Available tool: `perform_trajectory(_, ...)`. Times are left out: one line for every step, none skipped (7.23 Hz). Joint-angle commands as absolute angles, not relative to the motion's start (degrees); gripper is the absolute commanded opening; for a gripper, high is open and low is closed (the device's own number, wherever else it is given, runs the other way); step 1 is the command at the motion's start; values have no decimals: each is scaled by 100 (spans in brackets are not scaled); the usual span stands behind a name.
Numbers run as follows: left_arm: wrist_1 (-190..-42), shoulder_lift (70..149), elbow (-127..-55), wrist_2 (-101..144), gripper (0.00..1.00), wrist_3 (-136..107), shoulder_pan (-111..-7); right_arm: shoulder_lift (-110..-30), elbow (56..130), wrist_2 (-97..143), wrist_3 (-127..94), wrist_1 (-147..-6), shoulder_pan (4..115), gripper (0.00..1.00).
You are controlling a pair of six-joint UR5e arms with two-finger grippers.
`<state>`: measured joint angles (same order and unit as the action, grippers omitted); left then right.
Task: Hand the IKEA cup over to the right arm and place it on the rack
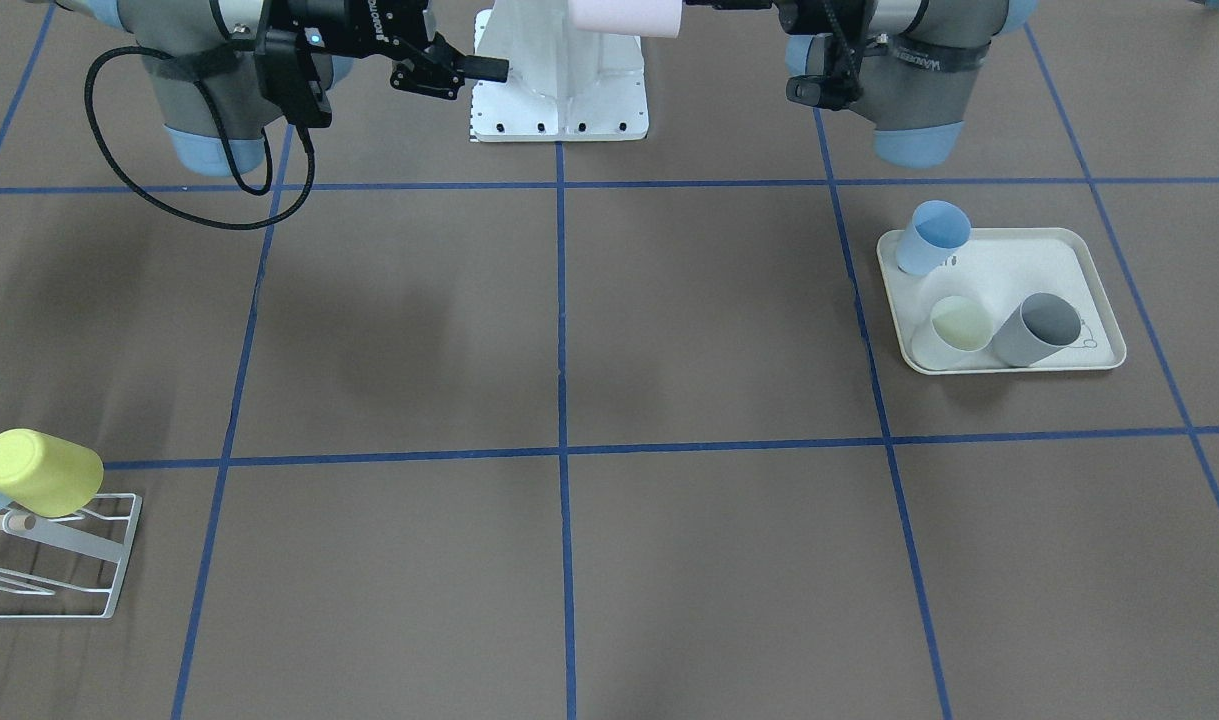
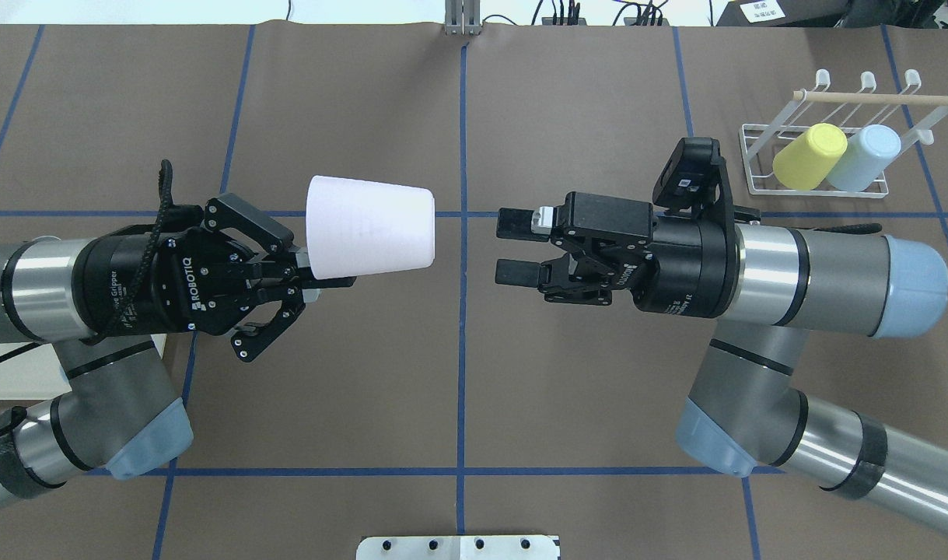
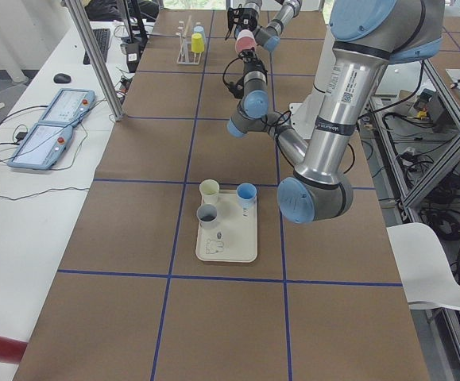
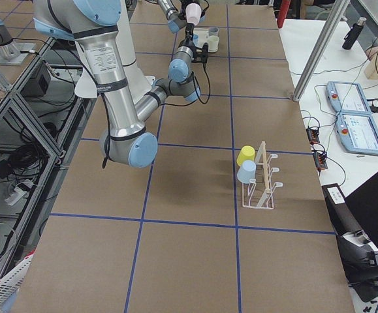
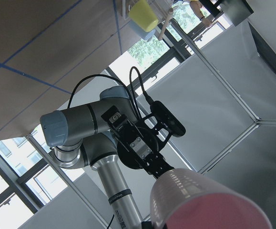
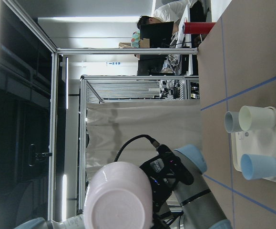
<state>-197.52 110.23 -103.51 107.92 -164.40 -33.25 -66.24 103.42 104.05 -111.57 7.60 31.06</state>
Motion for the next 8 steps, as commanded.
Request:
perform_trajectory(-19767, 11048, -10310, 10749, 0, -16444, -3278, -6399, 10354, 9978, -11145, 765, 2805, 98)
perform_trajectory(-19758, 11152, -10301, 10740, 0, -16444, -3261, -6372, 10345, 9889, -11145, 756, 2717, 98)
perform_trajectory(-19758, 11162, -10301, 10740, 0, -16453, -3252, -6372, 10345, 9827, -11145, 756, 2690, 98)
perform_trajectory(-19758, 11162, -10301, 10740, 0, -16444, -3087, -6372, 10336, 9817, -11145, 756, 2689, 98)
perform_trajectory(-19749, 11188, -10266, 10732, 0, -16418, -2998, -6372, 10336, 9817, -11145, 756, 2689, 98)
perform_trajectory(-19749, 11188, -10266, 10740, 0, -16409, -2997, -6372, 10336, 9800, -11145, 756, 2689, 96)
perform_trajectory(-19749, 11197, -10257, 10732, 0, -16409, -2980, -6363, 10336, 9739, -11145, 756, 2672, 91)
perform_trajectory(-19723, 11276, -10248, 10731, 0, -16400, -2979, -6372, 10327, 9738, -11145, 756, 2663, 83)
